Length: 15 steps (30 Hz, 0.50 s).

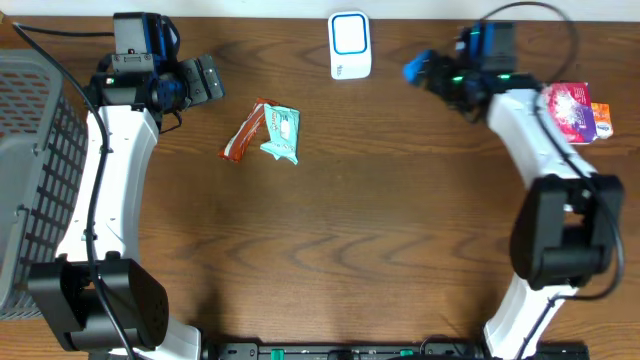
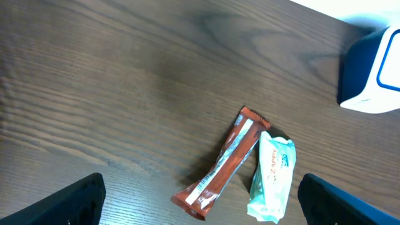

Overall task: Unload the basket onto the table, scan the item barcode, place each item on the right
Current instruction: 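Reach the right gripper to the green wipes and grasp them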

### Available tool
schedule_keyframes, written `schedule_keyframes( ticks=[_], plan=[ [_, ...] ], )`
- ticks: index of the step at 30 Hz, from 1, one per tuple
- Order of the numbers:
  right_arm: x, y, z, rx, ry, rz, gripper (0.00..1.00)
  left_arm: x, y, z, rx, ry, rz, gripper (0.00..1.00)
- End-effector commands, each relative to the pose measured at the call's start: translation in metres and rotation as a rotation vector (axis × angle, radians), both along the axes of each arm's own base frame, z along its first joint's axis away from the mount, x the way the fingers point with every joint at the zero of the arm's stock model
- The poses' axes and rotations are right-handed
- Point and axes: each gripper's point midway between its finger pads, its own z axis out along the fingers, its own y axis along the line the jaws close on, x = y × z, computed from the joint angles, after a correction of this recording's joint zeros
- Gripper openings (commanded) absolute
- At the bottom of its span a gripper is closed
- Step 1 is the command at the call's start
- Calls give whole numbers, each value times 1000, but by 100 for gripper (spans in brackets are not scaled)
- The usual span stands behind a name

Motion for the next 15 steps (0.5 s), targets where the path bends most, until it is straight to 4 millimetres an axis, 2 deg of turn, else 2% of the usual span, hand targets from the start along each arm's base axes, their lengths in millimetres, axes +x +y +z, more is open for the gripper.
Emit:
schedule_keyframes(
  ticks=[1, 6, 8, 11, 15],
  plan=[
    [-12, 77, -25, 54, 37, 156, 98, 0, 2, -5, 9, 11, 2, 98],
    [-23, 157, -41, 87, -1, 277, 89, 0, 2, -5, 9, 11, 2, 98],
    [-30, 182, -43, 83, -22, 319, 86, 0, 2, -5, 9, 11, 2, 98],
    [-42, 213, -43, 77, -48, 370, 85, 0, 2, -5, 9, 11, 2, 98],
    [-54, 240, -46, 17, -83, 388, 87, 0, 2, -5, 9, 11, 2, 98]
  ],
)
